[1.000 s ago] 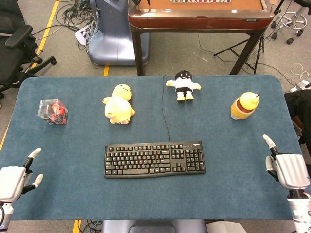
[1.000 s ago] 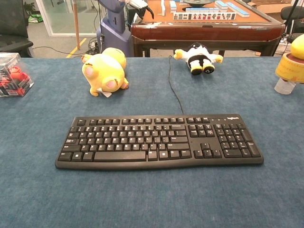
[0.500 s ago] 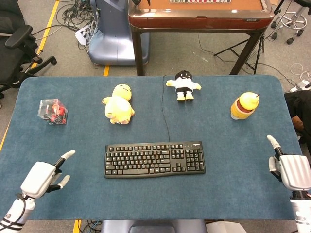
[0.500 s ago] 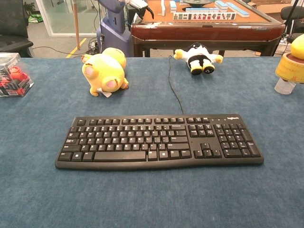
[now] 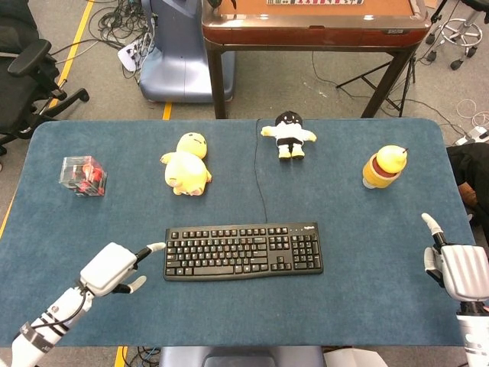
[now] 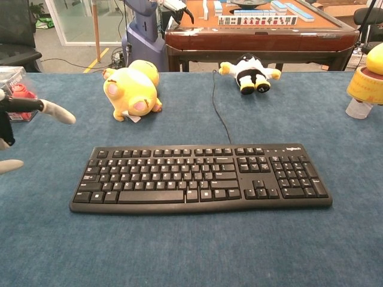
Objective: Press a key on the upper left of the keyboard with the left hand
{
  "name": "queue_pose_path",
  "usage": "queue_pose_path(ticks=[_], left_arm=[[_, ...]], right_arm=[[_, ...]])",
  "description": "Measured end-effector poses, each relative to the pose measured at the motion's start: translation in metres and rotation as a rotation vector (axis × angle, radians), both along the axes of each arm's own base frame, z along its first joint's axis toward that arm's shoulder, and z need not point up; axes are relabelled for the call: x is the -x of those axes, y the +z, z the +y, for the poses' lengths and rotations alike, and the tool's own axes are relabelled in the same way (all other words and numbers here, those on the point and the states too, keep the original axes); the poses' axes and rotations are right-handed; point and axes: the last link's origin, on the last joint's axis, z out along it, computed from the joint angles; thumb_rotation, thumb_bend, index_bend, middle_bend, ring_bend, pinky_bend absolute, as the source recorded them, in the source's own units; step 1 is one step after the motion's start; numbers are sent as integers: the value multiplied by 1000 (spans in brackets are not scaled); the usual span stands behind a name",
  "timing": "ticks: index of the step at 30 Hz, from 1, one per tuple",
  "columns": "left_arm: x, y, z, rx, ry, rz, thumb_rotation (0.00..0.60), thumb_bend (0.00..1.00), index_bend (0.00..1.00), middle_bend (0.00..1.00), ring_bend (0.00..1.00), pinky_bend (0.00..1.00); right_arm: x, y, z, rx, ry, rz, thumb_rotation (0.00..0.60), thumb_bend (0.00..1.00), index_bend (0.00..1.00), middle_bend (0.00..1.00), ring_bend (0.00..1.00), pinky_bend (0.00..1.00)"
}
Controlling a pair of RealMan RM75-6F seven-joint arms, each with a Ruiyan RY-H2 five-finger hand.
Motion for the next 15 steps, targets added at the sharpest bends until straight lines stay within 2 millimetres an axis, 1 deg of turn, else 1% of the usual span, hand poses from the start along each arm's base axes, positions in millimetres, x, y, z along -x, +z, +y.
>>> queue_pose_path(ticks=[8,15], left_arm=[[-6,-24,12,54,-22,97,600,364,192,1000,1000,1000],[-12,-37,17,85,-13,146,600,364,191,1000,1000,1000]], right_arm=[[0,4,1,17,2,-4,600,656,132,831,821,1000],[1,5,1,23,-4,-4,600,656,132,831,821,1000]])
